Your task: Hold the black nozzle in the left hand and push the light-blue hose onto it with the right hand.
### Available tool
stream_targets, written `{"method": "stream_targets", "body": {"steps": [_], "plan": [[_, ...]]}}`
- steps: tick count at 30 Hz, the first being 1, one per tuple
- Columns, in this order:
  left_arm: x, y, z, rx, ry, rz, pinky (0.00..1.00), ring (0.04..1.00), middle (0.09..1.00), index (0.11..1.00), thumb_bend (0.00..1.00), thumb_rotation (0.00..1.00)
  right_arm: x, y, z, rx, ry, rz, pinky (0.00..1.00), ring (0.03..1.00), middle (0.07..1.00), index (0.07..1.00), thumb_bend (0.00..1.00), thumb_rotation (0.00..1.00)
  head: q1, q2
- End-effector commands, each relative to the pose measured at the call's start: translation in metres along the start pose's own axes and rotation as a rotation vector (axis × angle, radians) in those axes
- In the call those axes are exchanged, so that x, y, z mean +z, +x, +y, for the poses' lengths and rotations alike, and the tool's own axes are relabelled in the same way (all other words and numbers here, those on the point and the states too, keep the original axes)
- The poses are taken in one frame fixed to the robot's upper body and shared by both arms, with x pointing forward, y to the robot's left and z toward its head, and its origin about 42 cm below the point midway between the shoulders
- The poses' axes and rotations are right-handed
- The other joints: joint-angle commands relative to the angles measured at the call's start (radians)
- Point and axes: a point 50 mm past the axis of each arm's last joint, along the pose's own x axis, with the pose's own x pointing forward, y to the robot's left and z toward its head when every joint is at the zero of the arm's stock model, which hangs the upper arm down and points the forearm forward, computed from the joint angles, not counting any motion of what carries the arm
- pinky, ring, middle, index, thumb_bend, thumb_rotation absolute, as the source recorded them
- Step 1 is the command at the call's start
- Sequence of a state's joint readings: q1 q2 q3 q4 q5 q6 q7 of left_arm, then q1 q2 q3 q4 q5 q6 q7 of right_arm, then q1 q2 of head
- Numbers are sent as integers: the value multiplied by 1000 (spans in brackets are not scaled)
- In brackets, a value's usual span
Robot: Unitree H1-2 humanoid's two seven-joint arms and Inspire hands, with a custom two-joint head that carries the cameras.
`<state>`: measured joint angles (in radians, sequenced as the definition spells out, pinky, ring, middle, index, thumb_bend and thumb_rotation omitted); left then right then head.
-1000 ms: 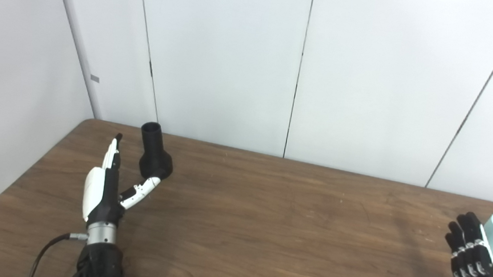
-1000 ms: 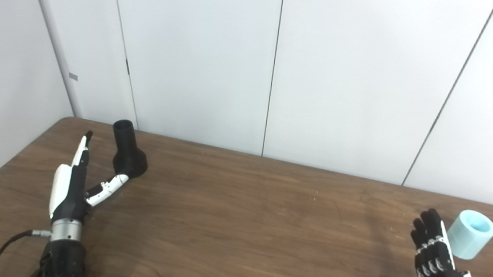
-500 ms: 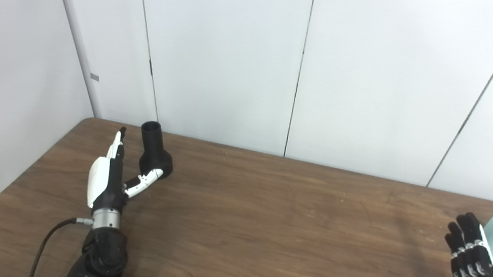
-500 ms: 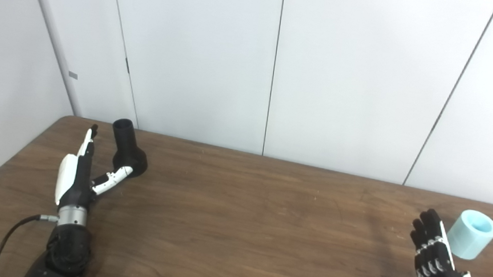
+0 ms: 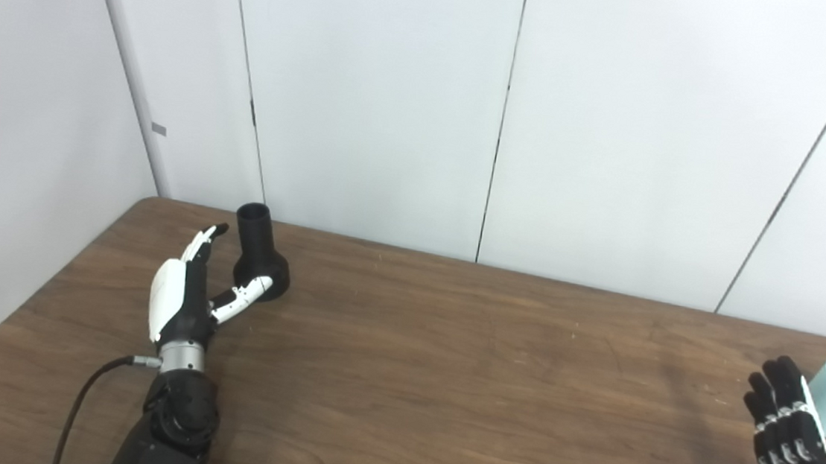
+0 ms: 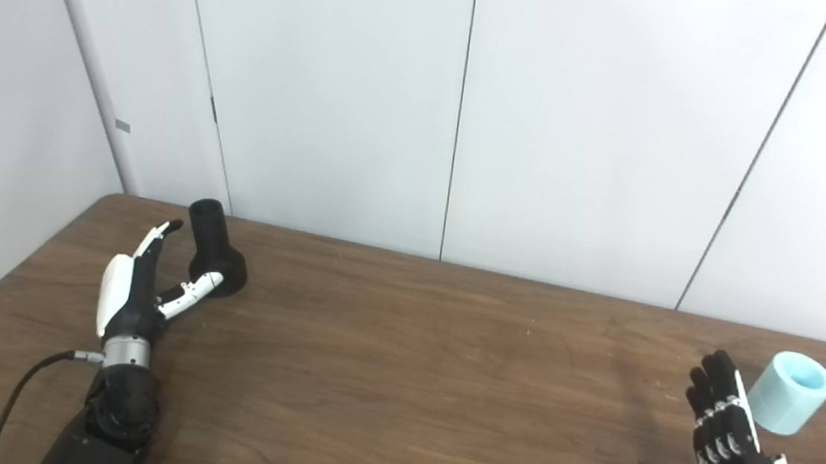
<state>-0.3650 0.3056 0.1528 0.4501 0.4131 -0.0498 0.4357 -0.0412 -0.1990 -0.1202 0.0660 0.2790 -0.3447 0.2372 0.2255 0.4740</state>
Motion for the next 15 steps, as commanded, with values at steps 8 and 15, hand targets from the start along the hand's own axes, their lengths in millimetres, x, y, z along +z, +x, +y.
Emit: {"method": "stream_targets", "body": {"steps": [8,15], "plan": [[15,25,9,39,26,-54,837,920,912,746,664,501,-28,-44,2,-40,25,153,1000,1000,1000,1000,786,1000,-4,7],[14,29,5,24,48,-54,827,916,907,741,667,499,-26,-44,4,-40,20,153,1000,1000,1000,1000,786,1000,-8,12]]}}
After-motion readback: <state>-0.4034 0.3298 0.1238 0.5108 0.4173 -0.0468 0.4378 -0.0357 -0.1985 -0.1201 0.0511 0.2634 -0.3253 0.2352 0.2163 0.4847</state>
